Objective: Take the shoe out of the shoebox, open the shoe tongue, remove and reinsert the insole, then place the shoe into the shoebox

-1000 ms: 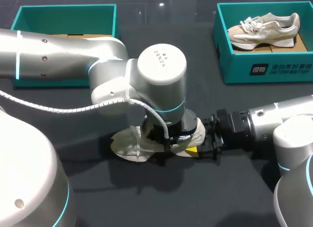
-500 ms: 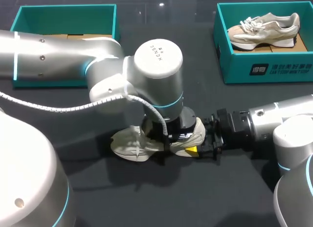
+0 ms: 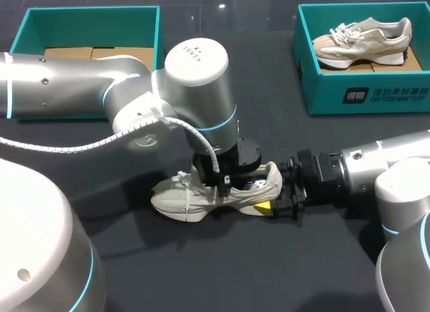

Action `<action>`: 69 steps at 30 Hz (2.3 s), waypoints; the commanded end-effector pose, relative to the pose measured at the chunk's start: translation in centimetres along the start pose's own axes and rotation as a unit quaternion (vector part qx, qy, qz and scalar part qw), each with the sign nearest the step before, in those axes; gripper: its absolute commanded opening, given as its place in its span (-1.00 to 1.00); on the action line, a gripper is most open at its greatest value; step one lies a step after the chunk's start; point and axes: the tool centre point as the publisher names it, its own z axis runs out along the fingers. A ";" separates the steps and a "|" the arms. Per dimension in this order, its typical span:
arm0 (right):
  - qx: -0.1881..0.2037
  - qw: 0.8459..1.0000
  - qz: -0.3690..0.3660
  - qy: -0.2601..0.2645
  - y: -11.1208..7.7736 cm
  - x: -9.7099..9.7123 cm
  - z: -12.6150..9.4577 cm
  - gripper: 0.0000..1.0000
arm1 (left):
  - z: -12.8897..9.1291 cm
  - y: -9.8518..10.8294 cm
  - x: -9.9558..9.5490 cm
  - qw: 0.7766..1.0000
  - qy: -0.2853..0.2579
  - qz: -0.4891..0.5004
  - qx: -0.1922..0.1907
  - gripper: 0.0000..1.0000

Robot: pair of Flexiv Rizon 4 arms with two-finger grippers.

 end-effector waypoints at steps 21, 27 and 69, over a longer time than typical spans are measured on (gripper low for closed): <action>0.003 1.000 0.000 0.001 -0.1 0.1 0.6 -1.00 | -2.9 1.1 0.1 0.989 0.061 0.028 0.130 -1.00; 0.003 1.000 0.000 0.001 -0.1 0.1 0.6 -1.00 | -4.3 0.6 0.9 0.986 0.052 0.048 0.152 -1.00; 0.003 1.000 0.000 0.001 -0.1 0.1 0.6 -1.00 | -7.3 -0.2 -0.1 0.970 0.017 0.011 0.242 -1.00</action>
